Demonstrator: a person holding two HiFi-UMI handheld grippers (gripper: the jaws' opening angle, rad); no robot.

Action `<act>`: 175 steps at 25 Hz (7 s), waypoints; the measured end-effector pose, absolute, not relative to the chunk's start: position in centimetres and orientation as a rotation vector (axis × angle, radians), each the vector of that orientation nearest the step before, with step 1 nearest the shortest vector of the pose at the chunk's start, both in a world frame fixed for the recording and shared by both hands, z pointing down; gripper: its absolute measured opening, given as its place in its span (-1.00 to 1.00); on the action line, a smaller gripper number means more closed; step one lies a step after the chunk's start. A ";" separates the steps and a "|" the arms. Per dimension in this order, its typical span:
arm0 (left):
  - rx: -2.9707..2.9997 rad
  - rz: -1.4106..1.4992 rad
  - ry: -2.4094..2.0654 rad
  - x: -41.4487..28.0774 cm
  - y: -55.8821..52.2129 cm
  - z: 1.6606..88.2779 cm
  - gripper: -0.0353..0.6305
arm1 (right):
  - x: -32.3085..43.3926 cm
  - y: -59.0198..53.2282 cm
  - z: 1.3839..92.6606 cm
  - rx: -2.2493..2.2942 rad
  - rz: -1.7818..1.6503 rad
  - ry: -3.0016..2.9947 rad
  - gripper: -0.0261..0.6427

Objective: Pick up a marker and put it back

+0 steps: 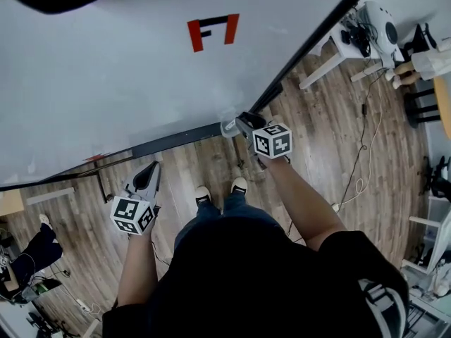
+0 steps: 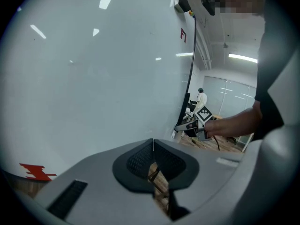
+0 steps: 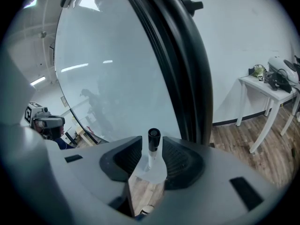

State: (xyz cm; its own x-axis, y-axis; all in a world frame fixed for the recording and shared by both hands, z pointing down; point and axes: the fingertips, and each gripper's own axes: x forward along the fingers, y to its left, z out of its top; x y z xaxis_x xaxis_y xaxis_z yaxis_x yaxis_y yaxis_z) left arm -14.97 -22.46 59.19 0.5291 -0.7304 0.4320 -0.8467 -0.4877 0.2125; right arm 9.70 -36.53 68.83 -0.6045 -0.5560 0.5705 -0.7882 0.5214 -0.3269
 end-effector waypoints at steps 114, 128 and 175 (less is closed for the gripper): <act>2.542 0.359 -1.264 -13.3 -24.8 53.6 -0.85 | 10.4 -33.4 57.8 1.174 0.466 -2.526 -0.75; 2.494 0.375 -1.270 -13.3 -25.1 54.9 -0.85 | 9.5 -34.5 64.8 1.103 0.537 -2.452 -0.75; 2.555 0.305 -1.293 -12.1 -25.6 52.3 -0.85 | 14.2 -32.5 56.6 1.230 0.384 -2.523 -0.56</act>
State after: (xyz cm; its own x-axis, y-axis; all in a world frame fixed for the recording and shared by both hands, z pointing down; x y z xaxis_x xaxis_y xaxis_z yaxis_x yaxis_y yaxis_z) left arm -12.13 -25.57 52.34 0.5815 -0.7559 0.3007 -0.8106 -0.5696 0.1357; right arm 14.23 -32.46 56.56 -0.5848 -0.7138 0.3854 -0.7961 0.5961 -0.1040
